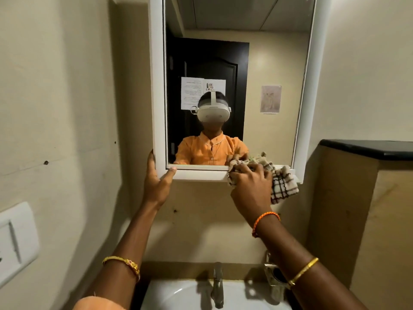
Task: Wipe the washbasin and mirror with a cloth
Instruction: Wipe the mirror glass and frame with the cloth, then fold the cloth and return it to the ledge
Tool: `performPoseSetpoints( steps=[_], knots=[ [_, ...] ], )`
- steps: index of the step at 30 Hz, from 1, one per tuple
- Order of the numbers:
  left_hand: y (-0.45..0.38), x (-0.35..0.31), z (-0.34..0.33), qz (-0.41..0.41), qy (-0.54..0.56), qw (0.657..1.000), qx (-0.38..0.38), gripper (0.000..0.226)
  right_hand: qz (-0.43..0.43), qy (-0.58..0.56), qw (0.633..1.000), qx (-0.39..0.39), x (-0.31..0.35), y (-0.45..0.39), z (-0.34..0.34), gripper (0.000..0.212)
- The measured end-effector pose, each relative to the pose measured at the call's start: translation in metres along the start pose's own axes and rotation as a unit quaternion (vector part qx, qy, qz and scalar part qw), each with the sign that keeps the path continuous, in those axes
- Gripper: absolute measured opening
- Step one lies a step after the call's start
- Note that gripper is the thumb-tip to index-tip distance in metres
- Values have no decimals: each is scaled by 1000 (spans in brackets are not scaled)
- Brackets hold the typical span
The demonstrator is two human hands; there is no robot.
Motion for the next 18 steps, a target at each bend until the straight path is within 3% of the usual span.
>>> performPoseSetpoints(
  steps=[3, 4, 5, 7, 9, 11, 13, 14, 16, 18],
  knots=[
    [24, 1, -8, -28, -34, 999, -11, 88, -45, -90, 992, 71, -14, 15, -6, 29],
    [34, 1, -11, -35, -49, 998, -10, 92, -72, -182, 976, 94, -19, 20, -7, 23],
    [44, 1, -14, -42, -63, 997, -13, 94, -111, -332, 928, 125, -23, 25, -11, 15],
    [68, -10, -15, -83, -70, 993, -46, 88, -207, -585, 763, 181, -27, 37, -29, 16],
    [95, -32, -14, -154, -61, 981, -103, 68, -270, -665, 662, 217, -32, 47, -46, 30],
    [108, -39, -21, -160, -18, 982, -103, 39, -307, -715, 575, 252, -31, 61, -61, 36],
    [107, -33, -45, -40, 88, 995, 8, 15, -323, -769, 484, 267, -22, 69, -68, 28],
    [112, -26, -64, 54, 144, 984, 90, 20, -336, -784, 450, 266, -19, 72, -70, 23],
    [134, -18, -95, 208, 244, 919, 230, 51, -354, -800, 402, 270, -13, 76, -75, 19],
    [153, -19, -110, 251, 287, 875, 299, 59, -374, -804, 374, 270, -13, 81, -79, 18]
  ],
)
Point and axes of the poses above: each hand's wrist, its own y-axis away from the middle knuckle, its own z-axis out of the back of the hand, x = y × z, the point moved 10 cm from there along -y, towards the middle knuckle, and after that the axes turned 3 degrees about x, right-handed, at the moved point
